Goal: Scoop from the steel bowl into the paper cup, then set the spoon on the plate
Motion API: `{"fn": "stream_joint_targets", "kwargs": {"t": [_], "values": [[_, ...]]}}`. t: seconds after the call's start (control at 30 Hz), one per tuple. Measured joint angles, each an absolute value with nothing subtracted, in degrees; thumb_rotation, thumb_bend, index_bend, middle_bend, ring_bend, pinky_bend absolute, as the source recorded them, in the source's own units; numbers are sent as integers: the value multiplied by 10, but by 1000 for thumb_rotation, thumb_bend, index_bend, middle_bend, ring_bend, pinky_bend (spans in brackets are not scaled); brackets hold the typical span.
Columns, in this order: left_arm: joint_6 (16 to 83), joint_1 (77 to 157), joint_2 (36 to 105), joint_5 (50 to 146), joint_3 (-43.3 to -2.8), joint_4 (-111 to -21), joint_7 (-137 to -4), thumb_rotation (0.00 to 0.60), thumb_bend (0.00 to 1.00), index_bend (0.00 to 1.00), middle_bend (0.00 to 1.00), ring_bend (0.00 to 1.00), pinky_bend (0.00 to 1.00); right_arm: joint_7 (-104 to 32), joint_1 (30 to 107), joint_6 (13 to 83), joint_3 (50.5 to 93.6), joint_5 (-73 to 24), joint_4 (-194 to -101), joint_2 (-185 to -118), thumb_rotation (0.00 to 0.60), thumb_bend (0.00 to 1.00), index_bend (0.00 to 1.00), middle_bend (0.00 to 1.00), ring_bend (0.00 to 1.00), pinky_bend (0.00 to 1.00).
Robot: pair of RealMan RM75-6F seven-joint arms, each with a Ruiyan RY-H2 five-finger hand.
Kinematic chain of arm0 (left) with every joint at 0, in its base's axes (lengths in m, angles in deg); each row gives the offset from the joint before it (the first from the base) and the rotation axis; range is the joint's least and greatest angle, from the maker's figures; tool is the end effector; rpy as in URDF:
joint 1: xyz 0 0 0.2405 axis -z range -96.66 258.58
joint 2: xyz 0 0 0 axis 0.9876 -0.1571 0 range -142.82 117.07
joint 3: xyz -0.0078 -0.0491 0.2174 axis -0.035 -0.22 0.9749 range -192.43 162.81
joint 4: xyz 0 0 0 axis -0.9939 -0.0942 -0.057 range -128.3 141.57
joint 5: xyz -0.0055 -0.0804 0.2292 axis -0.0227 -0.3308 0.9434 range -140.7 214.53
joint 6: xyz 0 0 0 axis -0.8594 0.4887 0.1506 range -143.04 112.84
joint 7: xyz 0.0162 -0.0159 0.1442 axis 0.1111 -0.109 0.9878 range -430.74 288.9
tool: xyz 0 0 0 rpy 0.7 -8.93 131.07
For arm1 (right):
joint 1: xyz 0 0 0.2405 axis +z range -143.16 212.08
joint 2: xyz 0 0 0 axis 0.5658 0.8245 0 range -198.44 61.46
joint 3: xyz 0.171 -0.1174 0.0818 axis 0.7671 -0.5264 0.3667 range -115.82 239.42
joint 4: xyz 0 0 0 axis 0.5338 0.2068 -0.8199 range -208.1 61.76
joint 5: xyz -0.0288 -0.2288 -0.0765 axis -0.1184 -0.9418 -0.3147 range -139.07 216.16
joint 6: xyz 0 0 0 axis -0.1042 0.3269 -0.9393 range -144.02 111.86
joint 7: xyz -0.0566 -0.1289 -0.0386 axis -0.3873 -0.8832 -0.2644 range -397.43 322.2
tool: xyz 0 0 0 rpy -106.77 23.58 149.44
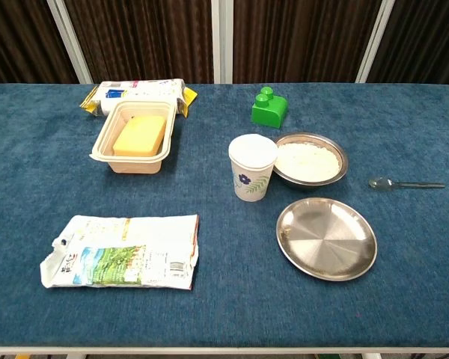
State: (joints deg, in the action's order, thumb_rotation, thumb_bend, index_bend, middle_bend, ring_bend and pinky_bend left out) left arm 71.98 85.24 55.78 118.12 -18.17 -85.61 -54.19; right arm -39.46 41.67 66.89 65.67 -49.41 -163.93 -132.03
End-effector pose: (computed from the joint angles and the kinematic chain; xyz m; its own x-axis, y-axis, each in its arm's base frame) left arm -0.2947 0.1810 0.1006 0.5771 -0.0076 0.8167 0.8140 0.0859 -0.5744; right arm -0.2900 -0.2001 0.1164 0.4613 0.0019 0.8872 -0.8844 -0.0787 0.4600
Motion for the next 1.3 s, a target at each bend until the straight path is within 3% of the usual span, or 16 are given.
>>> {"fn": "stream_joint_targets", "kwargs": {"t": [0.3,0.5,0.83,1.03,1.3], "values": [[723,850,563,1191,-180,-848,-560,600,0,135,106,4,35,-398,425,651,654,-494,-1646,-1319,600,71,204,260,130,149],[720,856,562,1205,-181,-841,-581,600,0,134,106,4,35,-408,461,594,667,-472,-1629,-1339,600,98,314,307,150,156],[707,860,561,1199,-181,-838,-590,600,0,135,106,4,35,-420,563,452,690,-426,-1486,-1454,600,170,411,352,161,159],[701,861,560,1194,-181,-839,-592,600,0,135,106,4,35,-425,600,415,688,-419,-1394,-1531,600,161,448,407,161,165],[694,863,563,1192,-180,-835,-596,600,0,135,106,4,35,-417,615,393,673,-416,-1319,-1586,600,161,479,437,181,170]]}}
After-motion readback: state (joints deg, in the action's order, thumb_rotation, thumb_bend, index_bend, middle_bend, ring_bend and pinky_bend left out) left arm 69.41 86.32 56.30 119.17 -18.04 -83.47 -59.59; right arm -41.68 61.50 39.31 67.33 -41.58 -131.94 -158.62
